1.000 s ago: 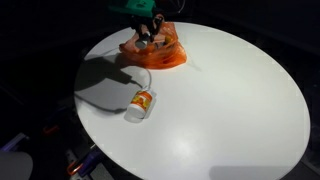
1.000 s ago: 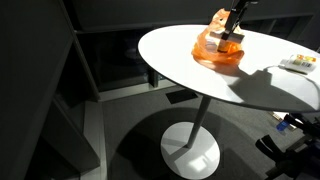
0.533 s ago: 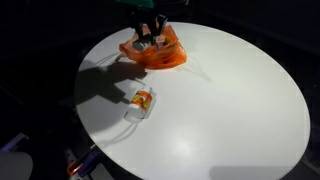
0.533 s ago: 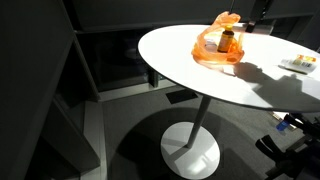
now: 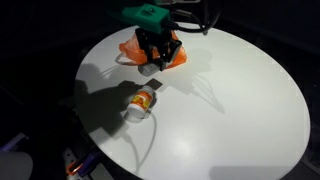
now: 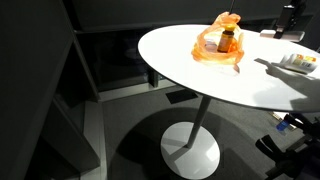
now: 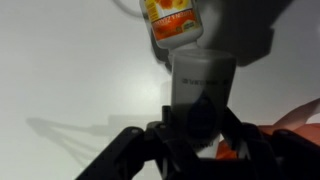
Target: Take the bottle out of the carrier bag
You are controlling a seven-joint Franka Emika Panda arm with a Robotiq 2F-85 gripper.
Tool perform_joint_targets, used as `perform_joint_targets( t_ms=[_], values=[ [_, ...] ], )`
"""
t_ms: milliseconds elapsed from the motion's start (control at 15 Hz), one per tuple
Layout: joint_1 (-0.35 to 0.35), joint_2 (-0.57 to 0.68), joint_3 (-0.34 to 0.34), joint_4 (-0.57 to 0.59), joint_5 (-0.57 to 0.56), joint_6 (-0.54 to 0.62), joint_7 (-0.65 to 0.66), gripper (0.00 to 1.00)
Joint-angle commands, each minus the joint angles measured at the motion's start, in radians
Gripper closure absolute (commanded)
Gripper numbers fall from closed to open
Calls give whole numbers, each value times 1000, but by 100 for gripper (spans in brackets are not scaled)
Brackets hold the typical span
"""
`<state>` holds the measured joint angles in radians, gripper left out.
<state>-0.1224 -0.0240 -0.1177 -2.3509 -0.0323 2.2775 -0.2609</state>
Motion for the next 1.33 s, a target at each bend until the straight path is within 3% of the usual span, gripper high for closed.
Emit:
perform_joint_targets(
  t_ms=[0,533,733,1133,1200,1267],
  values=[
    [-35,-26,-37,-51,-38,-6,41,75],
    [-99,-11,-104,-130,-84,-3,78,75],
    [-100,-4,-108,-144,-76,-7,73,72],
    [-92,13,-101,-162,-66,-10,66,75],
    [-90,17,-100,-163,-62,-11,64,56],
    [-90,20,-99,-164,-60,-13,62,25]
  ],
)
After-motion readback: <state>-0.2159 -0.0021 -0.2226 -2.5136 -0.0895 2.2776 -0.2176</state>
